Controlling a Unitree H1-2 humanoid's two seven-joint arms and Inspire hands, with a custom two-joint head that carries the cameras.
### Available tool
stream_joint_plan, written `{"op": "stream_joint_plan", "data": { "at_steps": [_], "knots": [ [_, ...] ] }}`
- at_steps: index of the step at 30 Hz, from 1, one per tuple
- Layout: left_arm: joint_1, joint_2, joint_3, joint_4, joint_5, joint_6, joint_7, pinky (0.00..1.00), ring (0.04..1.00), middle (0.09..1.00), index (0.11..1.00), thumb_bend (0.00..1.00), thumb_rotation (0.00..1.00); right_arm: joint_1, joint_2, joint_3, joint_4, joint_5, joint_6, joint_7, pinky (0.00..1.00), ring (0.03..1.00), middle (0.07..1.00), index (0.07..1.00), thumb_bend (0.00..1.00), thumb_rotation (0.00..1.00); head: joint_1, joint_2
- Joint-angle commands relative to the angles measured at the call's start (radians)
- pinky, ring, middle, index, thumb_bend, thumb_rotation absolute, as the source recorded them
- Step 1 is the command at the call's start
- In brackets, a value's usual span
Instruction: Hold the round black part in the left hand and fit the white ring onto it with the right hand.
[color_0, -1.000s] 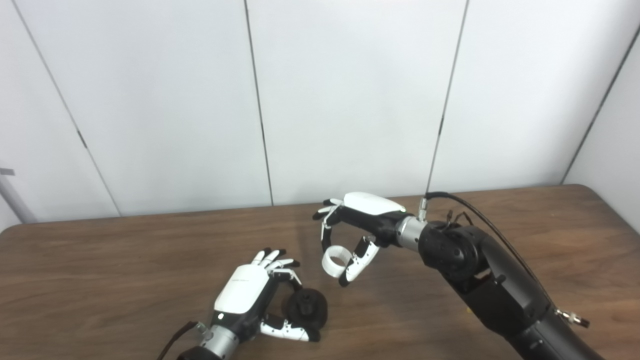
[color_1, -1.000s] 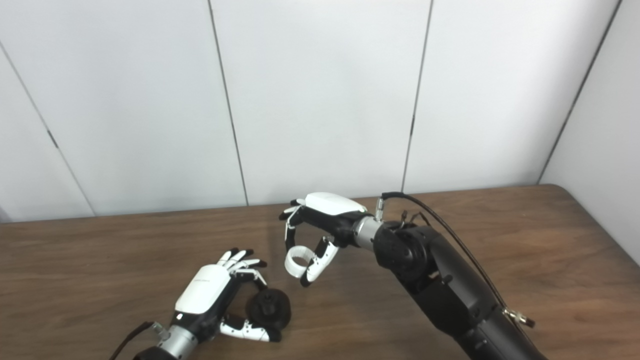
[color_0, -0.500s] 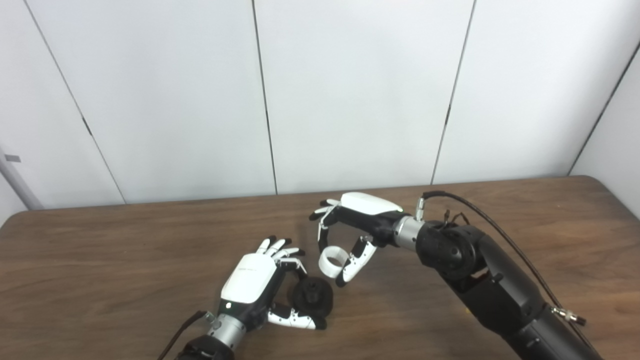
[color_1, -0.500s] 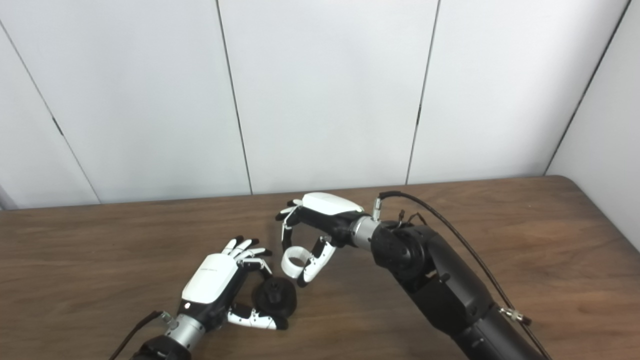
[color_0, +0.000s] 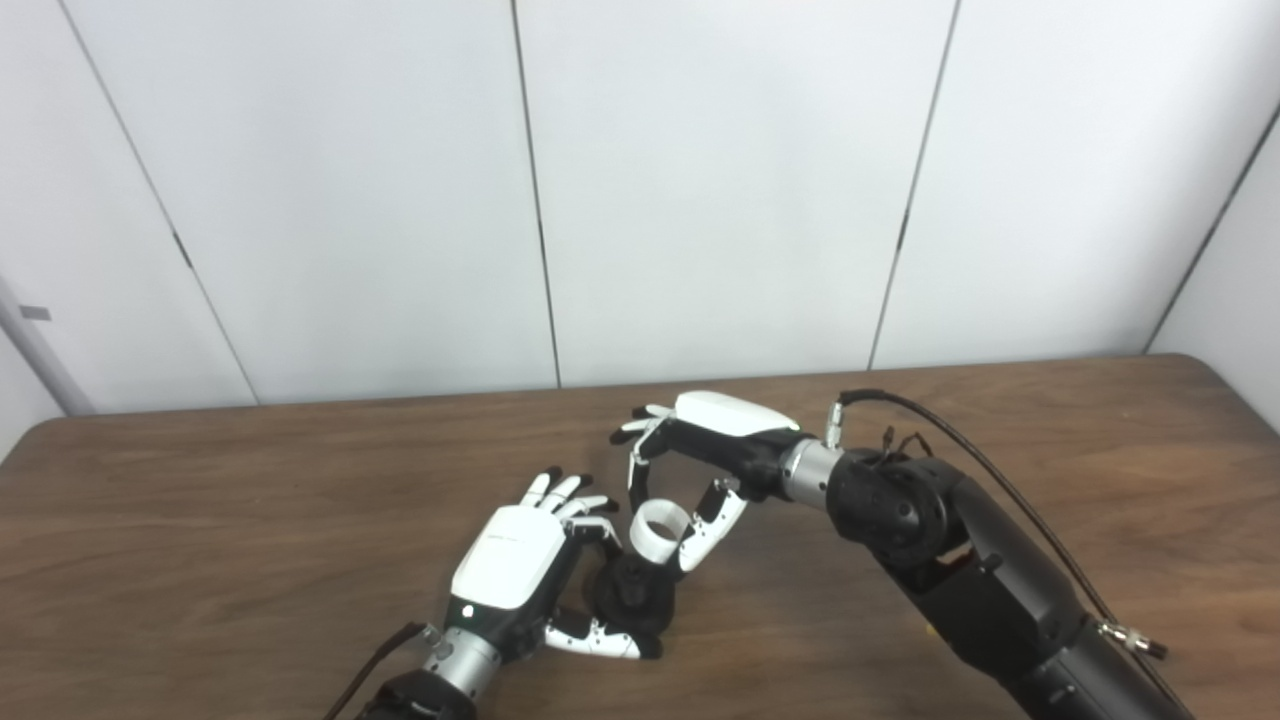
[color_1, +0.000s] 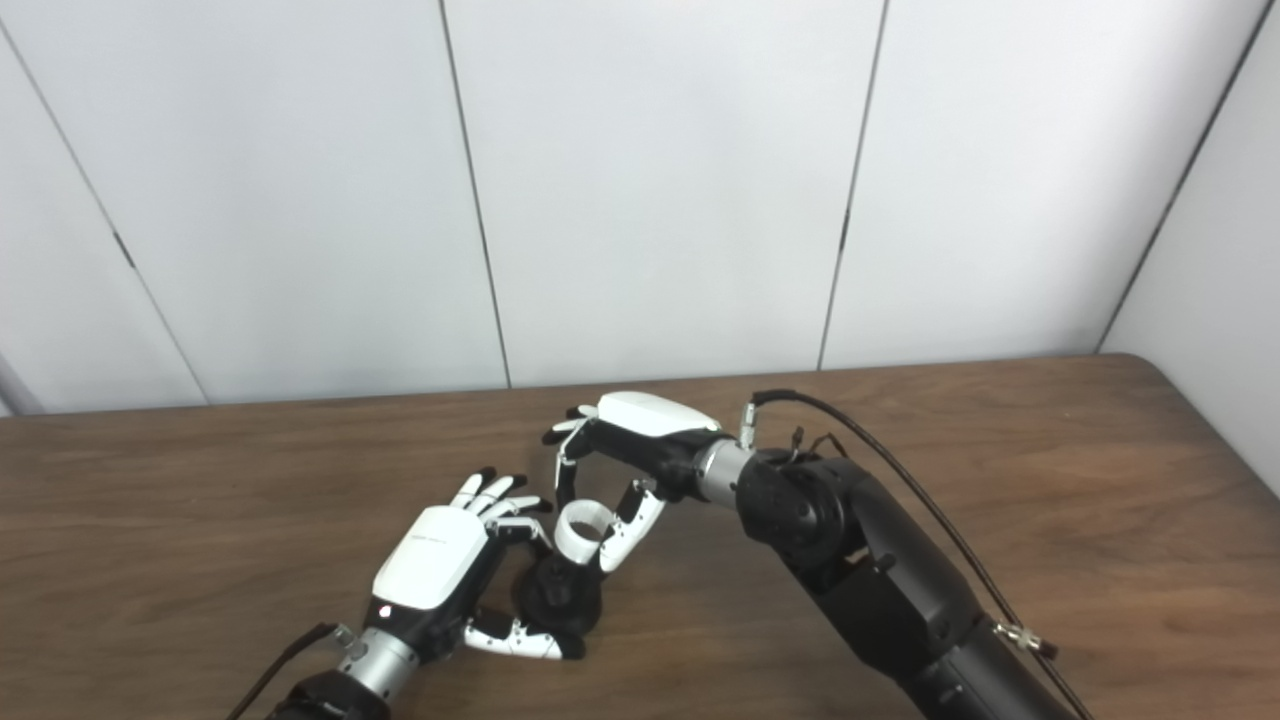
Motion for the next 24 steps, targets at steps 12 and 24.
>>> {"op": "stream_joint_plan", "data": {
  "at_steps": [12,24],
  "knots": [
    [0.065,0.007,-0.078,0.015,0.057,0.045,-0.108,1.00,0.934,0.824,0.479,0.52,0.05,-0.019,0.015,0.009,-0.027,0.018,-0.025,-0.001,1.00,1.000,0.910,0.475,0.52,0.13,0.009,0.017],
    [0.066,0.003,-0.090,-0.005,0.050,0.075,-0.121,1.00,0.935,0.824,0.480,0.52,0.05,0.000,0.038,0.020,-0.030,0.024,-0.018,-0.006,1.00,1.000,0.907,0.475,0.52,0.13,0.022,0.025]
  ]
}}
